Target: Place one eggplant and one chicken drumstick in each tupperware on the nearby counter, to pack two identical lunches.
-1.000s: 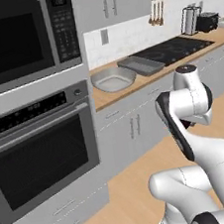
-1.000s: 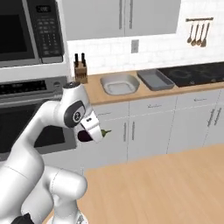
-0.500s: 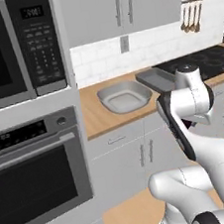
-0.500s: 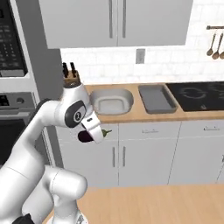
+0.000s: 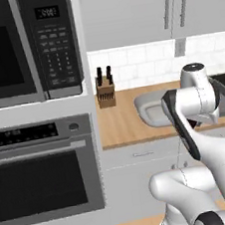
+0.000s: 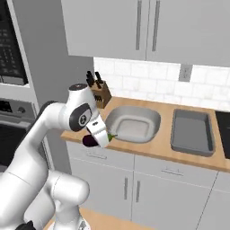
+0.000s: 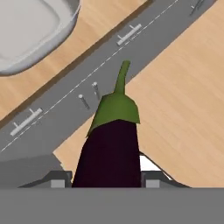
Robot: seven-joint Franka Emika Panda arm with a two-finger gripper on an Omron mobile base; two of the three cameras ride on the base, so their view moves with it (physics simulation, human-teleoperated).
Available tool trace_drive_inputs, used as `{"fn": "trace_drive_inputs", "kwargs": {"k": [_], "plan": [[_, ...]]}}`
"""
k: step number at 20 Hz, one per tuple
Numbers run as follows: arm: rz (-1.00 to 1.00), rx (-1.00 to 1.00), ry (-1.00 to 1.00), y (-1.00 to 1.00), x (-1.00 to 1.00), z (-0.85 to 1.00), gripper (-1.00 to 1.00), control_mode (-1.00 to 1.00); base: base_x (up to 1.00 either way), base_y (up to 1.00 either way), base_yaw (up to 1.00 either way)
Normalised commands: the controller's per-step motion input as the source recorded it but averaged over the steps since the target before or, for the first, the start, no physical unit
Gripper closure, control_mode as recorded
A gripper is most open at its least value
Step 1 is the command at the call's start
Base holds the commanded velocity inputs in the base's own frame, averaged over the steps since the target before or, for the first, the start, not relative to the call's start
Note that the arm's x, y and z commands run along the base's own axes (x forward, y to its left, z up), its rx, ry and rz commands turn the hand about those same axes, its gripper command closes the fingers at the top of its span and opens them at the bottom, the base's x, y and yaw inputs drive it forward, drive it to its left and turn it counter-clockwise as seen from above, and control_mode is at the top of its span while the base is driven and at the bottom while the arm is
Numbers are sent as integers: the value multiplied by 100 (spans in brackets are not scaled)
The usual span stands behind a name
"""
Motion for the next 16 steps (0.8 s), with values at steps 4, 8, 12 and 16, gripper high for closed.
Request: {"fn": "trace_drive_inputs", "kwargs": {"k": [4, 8, 12, 16], "plan": [[0, 0, 0, 0, 0, 0, 100, 100, 82, -77, 43], [20, 6, 0, -69, 75, -13, 100, -100, 23, -25, 8], [15, 1, 1, -46, 100, -46, 100, -100, 0, 0, 0], [4, 0, 0, -5, 100, -54, 100, -100, 0, 0, 0]]}}
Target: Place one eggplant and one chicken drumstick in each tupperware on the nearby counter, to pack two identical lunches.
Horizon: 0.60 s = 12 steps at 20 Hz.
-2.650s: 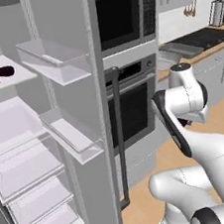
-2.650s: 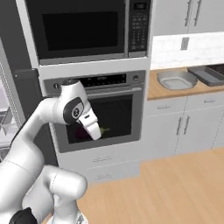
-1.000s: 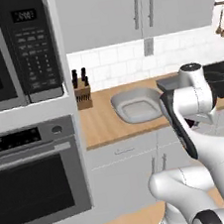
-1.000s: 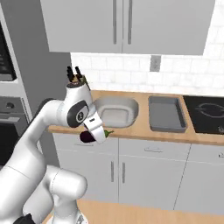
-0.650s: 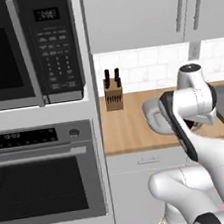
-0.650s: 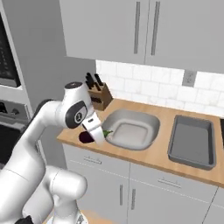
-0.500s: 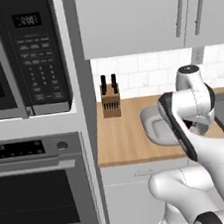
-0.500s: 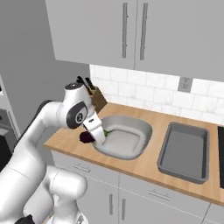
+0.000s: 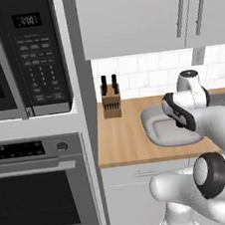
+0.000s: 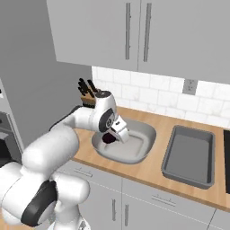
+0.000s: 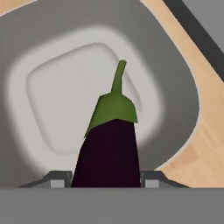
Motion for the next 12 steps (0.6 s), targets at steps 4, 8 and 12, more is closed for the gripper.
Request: {"fn": "trace_drive_inputs", "kwargs": {"k": [4, 8, 12], "plan": [[0, 0, 7, -8, 100, -80, 100, -100, 0, 0, 0], [0, 0, 5, -23, 97, -96, -100, -100, 0, 0, 0], [0, 0, -1, -8, 14, -14, -100, -100, 0, 0, 0]]}}
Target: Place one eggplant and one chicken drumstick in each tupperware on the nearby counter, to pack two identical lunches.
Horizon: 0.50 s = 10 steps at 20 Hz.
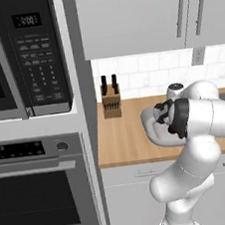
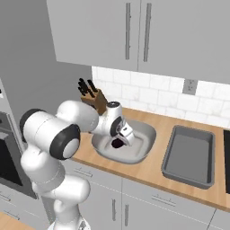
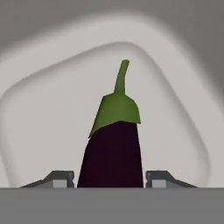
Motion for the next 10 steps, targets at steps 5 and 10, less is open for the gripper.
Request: {"fn": "trace_drive_inputs", "kwargs": {"k": [5, 10], "plan": [[0, 0, 0, 0, 4, 67, -100, -100, 0, 0, 0], [14, 0, -5, 2, -70, 84, -100, -100, 0, 0, 0]]}}
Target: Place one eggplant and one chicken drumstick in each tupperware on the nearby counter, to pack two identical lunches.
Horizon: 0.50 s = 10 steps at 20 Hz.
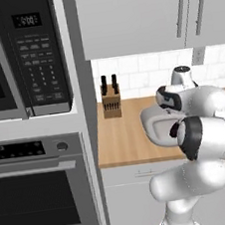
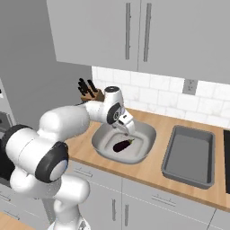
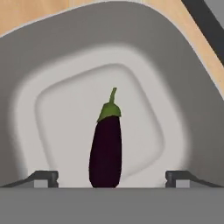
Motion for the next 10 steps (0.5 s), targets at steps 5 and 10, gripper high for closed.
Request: {"fn": "trace_drive_inputs", "kwargs": {"k": [5, 10], "plan": [[10, -7, -10, 37, -100, 4, -100, -100, 0, 0, 0], [1, -4, -4, 16, -40, 0, -100, 100, -60, 22, 4]]}}
